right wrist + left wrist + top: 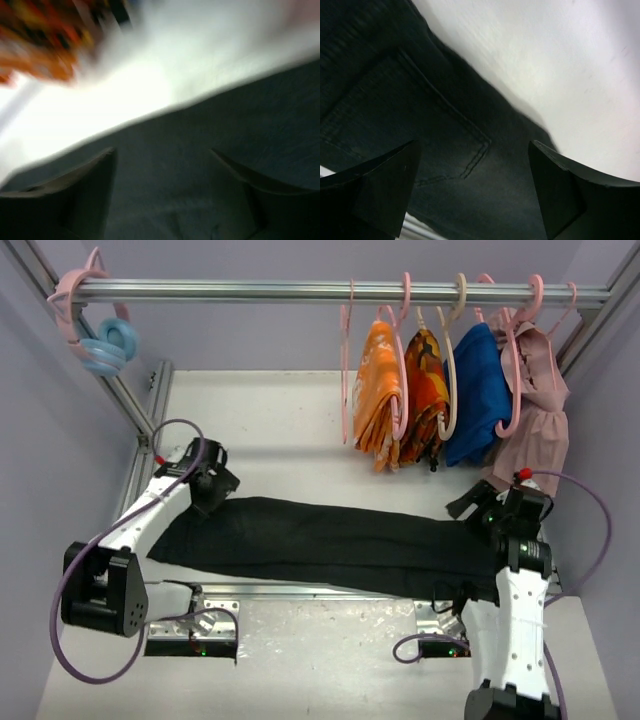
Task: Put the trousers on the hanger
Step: Fold the trousers at the center of the board.
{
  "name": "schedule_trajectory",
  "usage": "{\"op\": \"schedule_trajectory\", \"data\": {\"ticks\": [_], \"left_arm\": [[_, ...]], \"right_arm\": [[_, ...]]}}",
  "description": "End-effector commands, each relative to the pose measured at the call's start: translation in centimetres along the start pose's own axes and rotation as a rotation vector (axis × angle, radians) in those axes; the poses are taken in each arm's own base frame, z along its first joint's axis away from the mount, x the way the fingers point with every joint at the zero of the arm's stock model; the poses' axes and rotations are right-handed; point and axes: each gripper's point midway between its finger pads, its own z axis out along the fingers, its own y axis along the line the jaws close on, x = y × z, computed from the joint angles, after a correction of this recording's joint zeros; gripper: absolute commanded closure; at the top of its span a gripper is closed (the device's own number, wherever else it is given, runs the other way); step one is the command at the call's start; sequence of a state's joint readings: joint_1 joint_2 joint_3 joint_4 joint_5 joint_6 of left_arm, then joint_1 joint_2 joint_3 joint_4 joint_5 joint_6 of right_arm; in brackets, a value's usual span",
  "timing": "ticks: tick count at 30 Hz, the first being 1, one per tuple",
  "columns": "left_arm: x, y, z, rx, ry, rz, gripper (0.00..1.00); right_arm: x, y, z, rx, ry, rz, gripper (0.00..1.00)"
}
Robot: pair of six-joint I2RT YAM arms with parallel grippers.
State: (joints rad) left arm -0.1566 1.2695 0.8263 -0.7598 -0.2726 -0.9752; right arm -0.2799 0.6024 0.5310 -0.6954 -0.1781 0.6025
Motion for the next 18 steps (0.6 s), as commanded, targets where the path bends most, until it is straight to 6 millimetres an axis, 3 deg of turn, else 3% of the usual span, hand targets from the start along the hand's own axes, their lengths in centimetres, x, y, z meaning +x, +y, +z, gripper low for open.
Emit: {"op": "schedule_trajectory", "data": {"ticks": [1, 3, 5, 6, 8, 11, 15, 17, 18], "left_arm": [[2.6, 1.4, 1.3, -0.153, 0.012, 0.039, 0.13], [4.1, 2.6, 2.3, -0.198, 0.042, 0.05, 0.13], [5.4, 2.6, 3.5, -0.201, 0.077, 0.038, 0.13], [5.7, 2.8, 3.8, -0.215, 0.086, 0.042, 0.13], [5.7, 2.2, 4.4, -0.227, 0.092, 0.05, 0.13], [4.8, 0.8, 5.1, -0.254, 0.077, 0.062, 0.12], [2.7, -0.6, 6.6, -0.298, 0.058, 0.044, 0.11], [1.7, -0.5, 7.8, -0.35, 0.06, 0.034, 0.11], [0.0, -1.3, 8.0, -0.354, 0.042, 0.014, 0.11]], "right_arm": [[3.7, 3.3, 1.1, -0.146, 0.185, -0.196, 0.01], [5.5, 3.7, 1.8, -0.11, 0.23, -0.275, 0.01], [8.5, 3.3, 3.5, -0.02, 0.291, -0.366, 0.01], [9.2, 3.6, 3.5, -0.029, 0.304, -0.396, 0.01], [12.5, 2.3, 5.3, 0.057, 0.448, -0.424, 0.01], [14.8, 1.2, 7.8, 0.117, 0.503, -0.409, 0.01], [14.4, 1.8, 10.5, 0.16, 0.491, -0.417, 0.01], [13.7, 3.0, 11.7, 0.153, 0.477, -0.432, 0.01], [12.7, 4.4, 12.7, 0.148, 0.46, -0.446, 0.01]]}}
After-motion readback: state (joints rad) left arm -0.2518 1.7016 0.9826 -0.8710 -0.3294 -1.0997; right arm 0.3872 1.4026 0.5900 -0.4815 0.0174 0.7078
